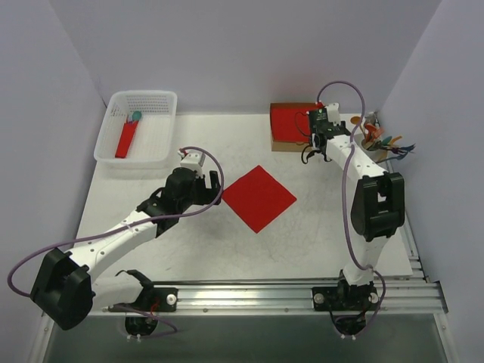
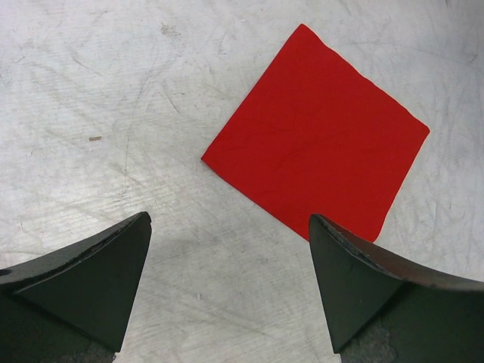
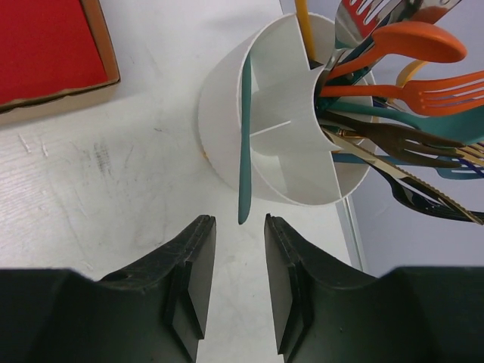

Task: Place the utensils on the paper napkin and roll it up
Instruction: Pick up the utensils from the container.

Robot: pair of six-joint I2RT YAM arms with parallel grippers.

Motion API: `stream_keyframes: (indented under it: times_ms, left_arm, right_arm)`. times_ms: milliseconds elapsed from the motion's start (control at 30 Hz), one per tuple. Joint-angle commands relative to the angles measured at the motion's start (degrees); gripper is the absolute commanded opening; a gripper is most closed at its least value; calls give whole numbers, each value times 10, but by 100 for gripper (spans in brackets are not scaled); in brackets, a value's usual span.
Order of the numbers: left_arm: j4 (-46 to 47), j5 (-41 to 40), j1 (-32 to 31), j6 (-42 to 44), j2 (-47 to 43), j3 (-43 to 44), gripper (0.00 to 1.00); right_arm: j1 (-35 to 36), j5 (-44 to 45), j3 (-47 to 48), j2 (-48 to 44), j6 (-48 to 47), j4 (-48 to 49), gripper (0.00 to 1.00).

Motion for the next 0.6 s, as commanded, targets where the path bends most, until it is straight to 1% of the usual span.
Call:
stream_keyframes:
  times_ms: [0, 300, 367, 567]
  left_arm:
    - [23, 5, 3, 9, 1, 6, 94]
    - [23, 3, 3, 9, 4, 6, 94]
    - [23, 3, 3, 9, 4, 7, 94]
    - [23, 3, 3, 9, 3, 7, 94]
  right_arm:
    - [-3, 41, 31, 14, -4, -17, 32]
    - [-4, 67, 52, 47, -5, -21, 24]
    - [-5, 73, 55, 48, -5, -25, 21]
    - [-4, 77, 56, 48, -6, -22, 21]
